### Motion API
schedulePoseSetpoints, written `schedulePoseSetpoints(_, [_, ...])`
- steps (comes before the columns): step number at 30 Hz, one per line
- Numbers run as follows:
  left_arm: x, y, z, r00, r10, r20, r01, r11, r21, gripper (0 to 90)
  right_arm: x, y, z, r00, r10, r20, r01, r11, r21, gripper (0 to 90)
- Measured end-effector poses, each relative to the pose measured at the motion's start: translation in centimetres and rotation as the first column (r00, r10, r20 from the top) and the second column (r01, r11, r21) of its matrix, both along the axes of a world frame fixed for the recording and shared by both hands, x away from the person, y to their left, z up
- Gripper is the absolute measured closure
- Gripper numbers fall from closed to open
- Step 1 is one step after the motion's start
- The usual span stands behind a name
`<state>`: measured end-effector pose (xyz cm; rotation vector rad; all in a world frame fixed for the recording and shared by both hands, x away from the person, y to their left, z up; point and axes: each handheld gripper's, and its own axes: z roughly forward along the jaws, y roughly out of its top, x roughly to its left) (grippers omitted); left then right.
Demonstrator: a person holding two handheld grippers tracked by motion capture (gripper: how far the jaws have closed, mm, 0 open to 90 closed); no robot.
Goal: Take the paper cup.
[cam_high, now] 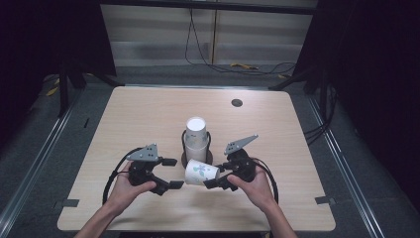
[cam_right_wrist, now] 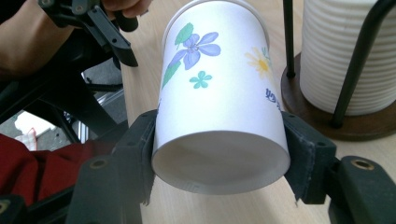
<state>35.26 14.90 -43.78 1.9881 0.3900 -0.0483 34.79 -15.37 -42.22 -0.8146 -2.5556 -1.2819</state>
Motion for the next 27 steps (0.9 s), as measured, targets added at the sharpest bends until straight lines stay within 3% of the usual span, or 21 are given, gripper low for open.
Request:
schedulePoseSetpoints(5, [-0.18,0.0,0.16,0.9997,-0.004,0.023,0.004,0.9999,-0.011,15.4,-0.14,-0.06,0.12,0.9998,0.003,0.018,-0.004,0.9998,0.021,36.1])
schedulePoseSetpoints(14, [-0.42,0.04,0.46,0.9999,-0.009,0.01,0.01,0.9989,-0.047,15.6,-0.35,0.04,0.28,0.9985,0.026,0.049,-0.029,0.9968,0.075,36.1])
schedulePoseSetpoints(18, [-0.55,-0.04,0.58,0.9993,-0.023,0.029,0.024,0.9993,-0.028,15.8,-0.46,-0.04,0.51,0.9975,0.026,0.066,-0.033,0.9939,0.105,36.2])
schedulePoseSetpoints(24, [-0.46,-0.08,0.48,0.9995,-0.027,0.015,0.027,0.9993,-0.025,15.7,-0.53,-0.03,0.82,0.9959,0.031,0.085,-0.042,0.9905,0.131,36.2])
schedulePoseSetpoints(27, [-0.6,-0.21,0.45,0.9983,-0.058,0.005,0.059,0.9969,-0.052,15.6,-0.56,-0.08,0.92,0.9948,0.023,0.099,-0.037,0.9892,0.142,36.2])
